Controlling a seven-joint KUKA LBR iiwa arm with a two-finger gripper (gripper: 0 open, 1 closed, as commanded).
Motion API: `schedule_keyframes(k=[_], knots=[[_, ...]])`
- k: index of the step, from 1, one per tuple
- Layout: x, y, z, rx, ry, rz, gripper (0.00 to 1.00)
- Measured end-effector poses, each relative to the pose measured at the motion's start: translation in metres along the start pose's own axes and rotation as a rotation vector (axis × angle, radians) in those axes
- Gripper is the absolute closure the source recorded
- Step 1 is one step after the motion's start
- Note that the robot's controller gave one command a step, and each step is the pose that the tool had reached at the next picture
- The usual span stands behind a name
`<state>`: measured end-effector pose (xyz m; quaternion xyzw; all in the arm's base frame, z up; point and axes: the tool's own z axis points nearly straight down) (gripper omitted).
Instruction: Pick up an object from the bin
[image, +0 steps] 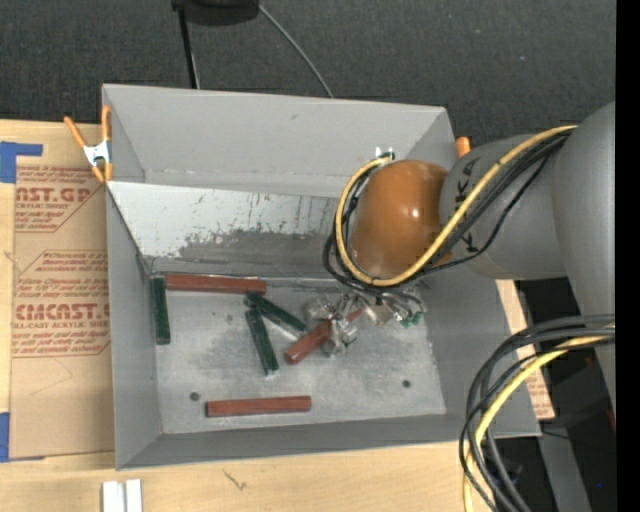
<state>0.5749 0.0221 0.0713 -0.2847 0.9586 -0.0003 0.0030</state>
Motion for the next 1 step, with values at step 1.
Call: schedule_keyframes(k=[1], knots=[[0.0000,-0.0001,0.0000,0.000,0.000,0.001,1.00]])
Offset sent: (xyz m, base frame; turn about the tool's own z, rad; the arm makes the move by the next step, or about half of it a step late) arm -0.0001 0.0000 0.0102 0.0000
